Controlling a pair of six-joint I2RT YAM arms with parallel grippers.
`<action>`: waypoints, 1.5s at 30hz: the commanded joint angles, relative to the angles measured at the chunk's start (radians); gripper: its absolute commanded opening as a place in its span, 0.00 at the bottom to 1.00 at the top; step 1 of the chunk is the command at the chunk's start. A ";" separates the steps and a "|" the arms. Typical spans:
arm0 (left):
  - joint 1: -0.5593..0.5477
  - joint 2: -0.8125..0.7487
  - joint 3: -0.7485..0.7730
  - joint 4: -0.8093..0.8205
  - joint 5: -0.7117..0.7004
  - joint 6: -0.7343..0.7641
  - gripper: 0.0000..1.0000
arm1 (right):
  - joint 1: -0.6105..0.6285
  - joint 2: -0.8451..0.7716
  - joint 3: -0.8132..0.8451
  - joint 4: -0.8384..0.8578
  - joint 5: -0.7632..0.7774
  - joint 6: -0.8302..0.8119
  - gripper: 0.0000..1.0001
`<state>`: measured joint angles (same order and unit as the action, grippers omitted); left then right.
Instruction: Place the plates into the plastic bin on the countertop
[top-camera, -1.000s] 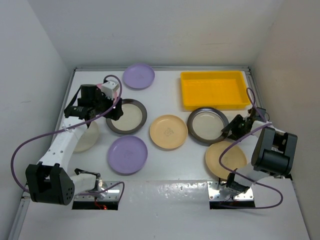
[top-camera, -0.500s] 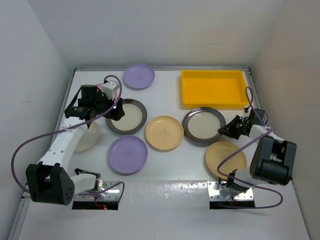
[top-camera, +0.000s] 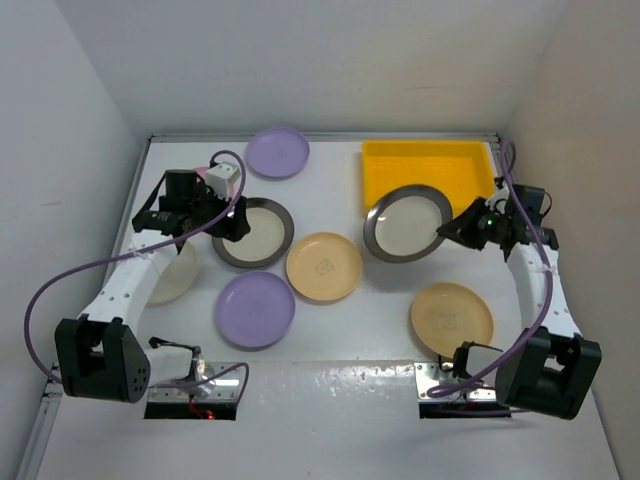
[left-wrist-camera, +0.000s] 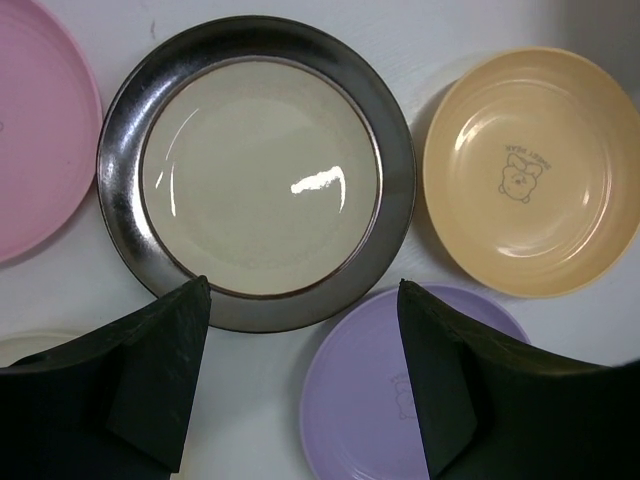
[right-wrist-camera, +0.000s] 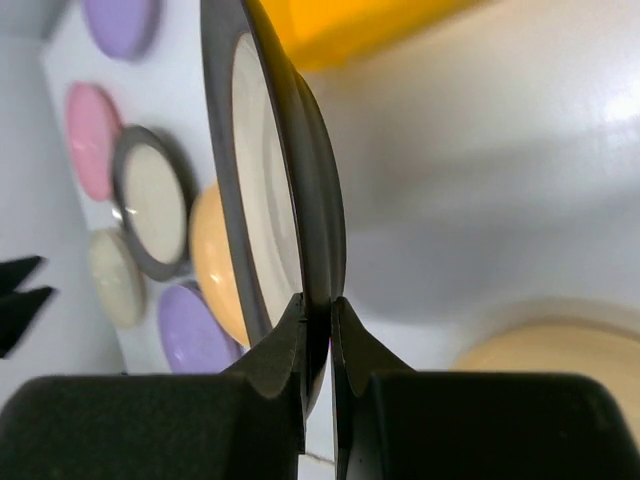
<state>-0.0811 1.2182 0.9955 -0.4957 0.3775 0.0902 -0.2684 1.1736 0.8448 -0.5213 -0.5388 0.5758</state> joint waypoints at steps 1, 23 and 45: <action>0.000 0.039 0.038 0.026 -0.018 -0.042 0.77 | -0.008 0.012 0.122 0.211 -0.128 0.171 0.00; 0.323 0.392 0.078 -0.202 0.073 -0.124 0.74 | -0.032 0.954 0.794 0.428 -0.070 0.325 0.00; 0.300 0.661 0.173 -0.055 0.107 -0.259 0.74 | -0.035 0.932 0.685 0.281 0.066 0.228 0.29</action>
<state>0.2230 1.8557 1.1568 -0.5812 0.5060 -0.1593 -0.3008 2.1612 1.5009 -0.2325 -0.4973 0.8310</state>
